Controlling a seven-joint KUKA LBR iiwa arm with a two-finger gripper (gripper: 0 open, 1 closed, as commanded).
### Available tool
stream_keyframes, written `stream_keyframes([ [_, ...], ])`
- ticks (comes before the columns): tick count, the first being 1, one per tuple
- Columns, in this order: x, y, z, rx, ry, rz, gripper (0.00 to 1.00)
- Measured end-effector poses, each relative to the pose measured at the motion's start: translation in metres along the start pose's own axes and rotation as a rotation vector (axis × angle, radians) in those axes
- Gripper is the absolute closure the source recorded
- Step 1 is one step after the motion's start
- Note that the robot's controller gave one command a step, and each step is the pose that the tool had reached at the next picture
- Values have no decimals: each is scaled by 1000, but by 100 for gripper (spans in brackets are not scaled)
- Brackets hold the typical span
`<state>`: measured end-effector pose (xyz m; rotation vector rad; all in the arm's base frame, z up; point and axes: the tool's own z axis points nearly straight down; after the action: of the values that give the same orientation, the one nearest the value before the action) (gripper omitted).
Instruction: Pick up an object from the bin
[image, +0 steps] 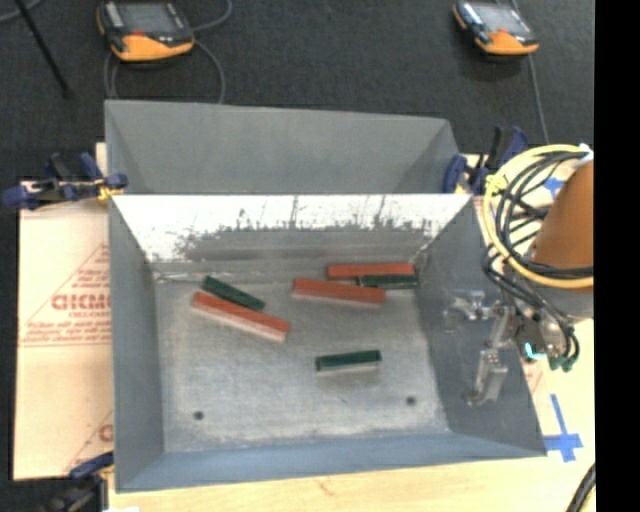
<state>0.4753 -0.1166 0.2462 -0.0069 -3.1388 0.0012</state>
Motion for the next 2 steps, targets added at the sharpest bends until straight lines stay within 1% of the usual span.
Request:
stream_keyframes([
  [1, -47, 24, 176, 1, -3, -168, 0],
  [2, -82, 78, 175, -1, -10, -235, 0],
])
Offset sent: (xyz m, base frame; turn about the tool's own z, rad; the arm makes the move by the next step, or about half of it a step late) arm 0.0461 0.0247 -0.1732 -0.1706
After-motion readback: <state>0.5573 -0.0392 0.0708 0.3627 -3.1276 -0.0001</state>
